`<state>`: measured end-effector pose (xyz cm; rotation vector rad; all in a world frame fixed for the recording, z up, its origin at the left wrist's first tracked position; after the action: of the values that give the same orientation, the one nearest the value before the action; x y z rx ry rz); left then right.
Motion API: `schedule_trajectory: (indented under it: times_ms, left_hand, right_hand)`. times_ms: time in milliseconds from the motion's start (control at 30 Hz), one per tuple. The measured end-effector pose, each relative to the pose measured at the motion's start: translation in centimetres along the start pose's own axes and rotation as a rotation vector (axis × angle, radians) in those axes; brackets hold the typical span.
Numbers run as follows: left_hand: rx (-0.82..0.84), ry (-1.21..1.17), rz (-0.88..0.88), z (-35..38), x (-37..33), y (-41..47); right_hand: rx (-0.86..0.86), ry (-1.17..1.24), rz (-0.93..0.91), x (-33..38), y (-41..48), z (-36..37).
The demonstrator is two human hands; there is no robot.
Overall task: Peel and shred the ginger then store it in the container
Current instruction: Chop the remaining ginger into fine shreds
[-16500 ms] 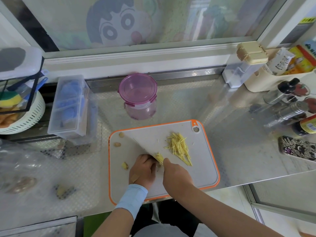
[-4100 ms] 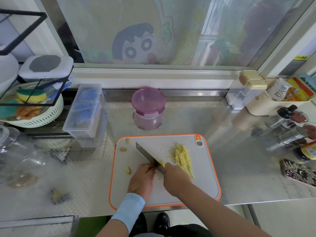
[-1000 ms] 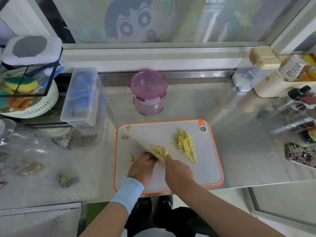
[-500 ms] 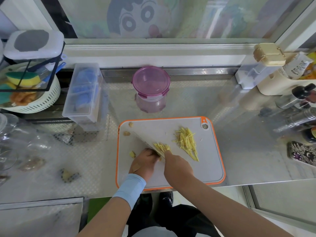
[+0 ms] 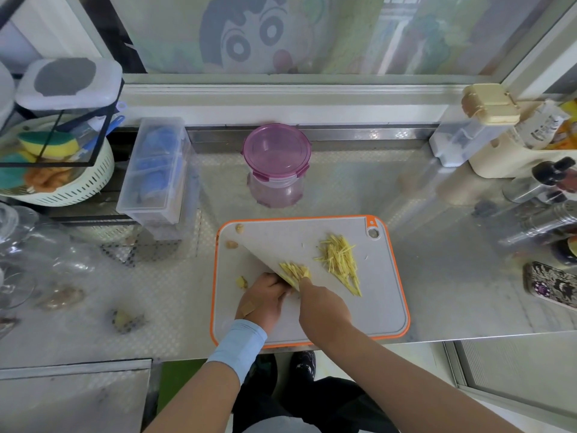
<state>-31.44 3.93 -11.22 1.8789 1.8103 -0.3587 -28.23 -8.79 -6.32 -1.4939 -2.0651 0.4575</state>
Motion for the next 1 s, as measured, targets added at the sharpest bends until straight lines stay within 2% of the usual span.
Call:
schedule_trajectory:
  times_ms: [267, 1000]
  left_hand:
    - [-0.054, -0.043, 0.011, 0.3, 0.1, -0.2]
    - [-0.085, -0.012, -0.061, 0.5, 0.0, -0.5]
  right_hand:
    - [0.01, -0.028, 0.027, -1.9, -1.8, 0.8]
    - [0.03, -0.003, 0.012, -0.2, -0.3, 0.0]
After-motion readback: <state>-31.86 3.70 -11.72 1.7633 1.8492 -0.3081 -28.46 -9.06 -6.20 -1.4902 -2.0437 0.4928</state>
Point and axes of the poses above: each hand's wrist, its own y-axis towards the middle knuckle, its own z-axis out of the palm, x = y × z, the point moved 4 cm from there along y, towards the middle knuckle, and after that the axes turned 1 degree about z, right-handed, at the moved point
